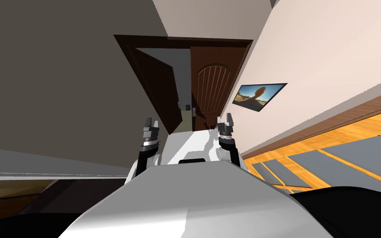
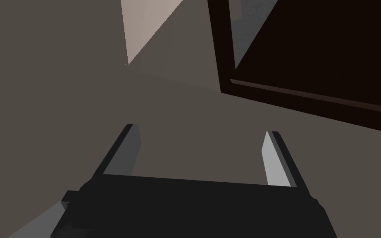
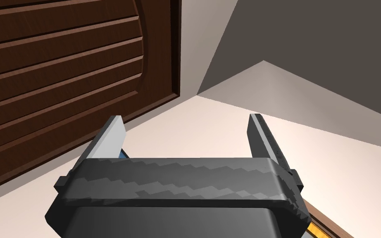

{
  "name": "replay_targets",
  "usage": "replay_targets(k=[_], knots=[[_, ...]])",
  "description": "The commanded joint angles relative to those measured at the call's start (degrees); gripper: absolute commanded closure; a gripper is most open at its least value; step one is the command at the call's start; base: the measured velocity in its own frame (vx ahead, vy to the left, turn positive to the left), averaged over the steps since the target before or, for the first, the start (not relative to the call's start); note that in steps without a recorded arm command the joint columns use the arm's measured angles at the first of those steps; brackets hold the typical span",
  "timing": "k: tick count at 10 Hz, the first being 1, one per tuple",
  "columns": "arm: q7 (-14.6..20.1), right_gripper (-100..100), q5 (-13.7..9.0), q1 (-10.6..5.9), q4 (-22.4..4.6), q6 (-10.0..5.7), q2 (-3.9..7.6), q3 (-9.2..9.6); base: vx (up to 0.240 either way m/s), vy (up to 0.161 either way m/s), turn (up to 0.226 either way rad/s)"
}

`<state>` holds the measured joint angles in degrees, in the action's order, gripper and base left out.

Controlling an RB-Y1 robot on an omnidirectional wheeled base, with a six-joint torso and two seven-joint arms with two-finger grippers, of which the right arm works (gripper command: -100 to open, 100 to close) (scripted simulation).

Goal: Push the door open

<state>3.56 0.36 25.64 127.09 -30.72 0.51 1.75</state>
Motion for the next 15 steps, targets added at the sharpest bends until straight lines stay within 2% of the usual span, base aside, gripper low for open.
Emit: replay_targets(k=[1, 8, 9, 11, 12, 13, 14, 15], knots=[[-0.6, -100, -0.6, -1.21, -2.2, 0.21, 0.29, 0.12, 0.094, -0.002, -0.011], [-3.8, -100, -3.7, -7.41, -13.0, 1.54, 1.23, 1.12, 0.099, -0.003, -0.011], [-3.8, -100, -3.7, -7.41, -13.0, 1.54, 1.23, 1.12, 0.063, -0.006, -0.003], [-4.9, -100, -4.7, -9.46, -16.2, 1.97, 1.41, 1.45, 0.061, -0.003, -0.013], [-4.9, -100, -4.7, -9.46, -16.5, 1.97, 1.41, 1.45, 0.057, -0.008, -0.003], [-5.4, -100, -5.2, -10.49, -18.3, 2.19, 1.50, 1.61, 0.057, -0.009, -0.007], [-5.4, -100, -5.2, -10.49, -18.3, 2.19, 1.50, 1.61, 0.045, -0.002, -0.005], [-6.0, -100, -5.7, -11.57, -20.2, 2.43, 1.55, 1.79, 0.054, 0.002, -0.009]])
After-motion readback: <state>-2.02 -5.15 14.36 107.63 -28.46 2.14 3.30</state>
